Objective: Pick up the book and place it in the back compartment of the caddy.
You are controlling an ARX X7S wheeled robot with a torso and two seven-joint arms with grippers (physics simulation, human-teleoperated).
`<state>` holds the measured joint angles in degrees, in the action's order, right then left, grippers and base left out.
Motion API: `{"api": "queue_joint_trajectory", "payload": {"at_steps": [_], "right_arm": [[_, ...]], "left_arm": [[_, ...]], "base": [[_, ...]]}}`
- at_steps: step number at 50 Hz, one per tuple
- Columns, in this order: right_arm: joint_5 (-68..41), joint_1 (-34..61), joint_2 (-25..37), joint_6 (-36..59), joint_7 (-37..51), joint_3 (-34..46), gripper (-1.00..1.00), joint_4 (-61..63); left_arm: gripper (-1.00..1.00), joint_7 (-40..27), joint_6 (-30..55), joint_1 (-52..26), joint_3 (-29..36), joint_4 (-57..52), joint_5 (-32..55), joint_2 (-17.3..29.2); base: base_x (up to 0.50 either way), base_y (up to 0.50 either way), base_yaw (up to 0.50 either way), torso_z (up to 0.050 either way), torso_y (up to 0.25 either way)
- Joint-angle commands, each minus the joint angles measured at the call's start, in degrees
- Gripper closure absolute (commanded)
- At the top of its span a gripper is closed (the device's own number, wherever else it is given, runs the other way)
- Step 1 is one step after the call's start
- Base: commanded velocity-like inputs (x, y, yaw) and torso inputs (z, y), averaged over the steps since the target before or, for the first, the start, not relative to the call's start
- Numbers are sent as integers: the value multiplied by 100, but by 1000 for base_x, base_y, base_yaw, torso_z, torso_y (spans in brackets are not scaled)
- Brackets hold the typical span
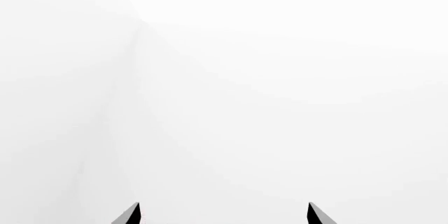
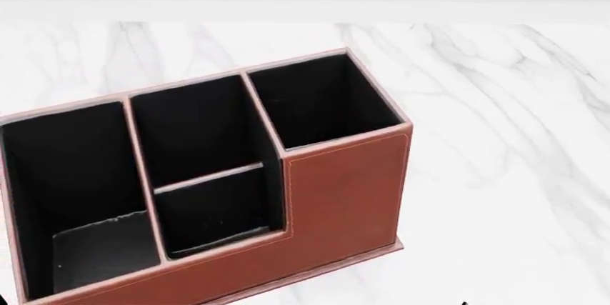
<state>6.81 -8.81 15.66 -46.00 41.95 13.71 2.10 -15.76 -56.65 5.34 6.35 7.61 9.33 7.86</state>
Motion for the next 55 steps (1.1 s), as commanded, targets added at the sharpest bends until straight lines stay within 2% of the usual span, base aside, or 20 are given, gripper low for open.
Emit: {"api": "queue_joint_trajectory", "payload": {"at_steps": [1, 6, 8, 9, 11, 13, 16, 29, 34, 42, 50, 55], "right_arm": [[23, 1, 21, -68, 35, 19, -100, -13], [28, -2, 32, -67, 40, 35, -100, -11], [22, 4, 37, -61, 38, 44, -100, -18], [9, 16, 40, -55, 31, 55, -100, -29], [39, 18, 35, -57, 44, 54, -100, -35], [41, 19, 40, -67, 49, 56, -100, -41], [49, 29, 39, -52, 52, 66, -100, -47], [57, 35, 61, -54, 101, 60, -100, -41], [45, 46, 71, -42, 111, 65, -100, -37], [22, 32, 94, -37, 132, 64, -100, -6], [43, 36, 98, -34, 150, 80, -100, -19], [40, 43, 105, -40, 161, 90, -100, -29]], "left_arm": [[-100, -23, 5, -11, -11, 12, -40, -6], [-100, 54, -14, 8, 59, -18, 41, 55], [-100, -159, -224, 3, -265, 62, -423, -145], [-100, 19, -163, 34, -49, -13, -135, 6], [-100, 7, -136, 50, -54, -69, -39, 27], [-100, -134, -91, 75, -277, -101, -413, -83], [-100, -101, -160, 111, -278, -160, -307, -45], [-100, -315, 248, 371, -594, -852, -587, 50], [-100, -279, 472, 375, -565, -1075, -464, 212], [-100, -50, 1392, 312, -462, -1545, -684, 612], [-100, 646, 2138, -37, 5, -1473, -31, 1207], [-100, 756, 2386, -279, 64, -1325, 30, 1314]], "base": [[0, 0, 0, 0, 0], [0, 0, 0, 0, 0], [0, 0, 0, 0, 0], [0, 0, 0, 0, 0], [0, 0, 0, 0, 0], [0, 0, 0, 0, 0], [0, 0, 0, 0, 0], [0, 0, 0, 0, 0], [0, 0, 0, 0, 0], [0, 0, 0, 0, 0], [0, 0, 0, 0, 0], [0, 0, 0, 0, 0]]}}
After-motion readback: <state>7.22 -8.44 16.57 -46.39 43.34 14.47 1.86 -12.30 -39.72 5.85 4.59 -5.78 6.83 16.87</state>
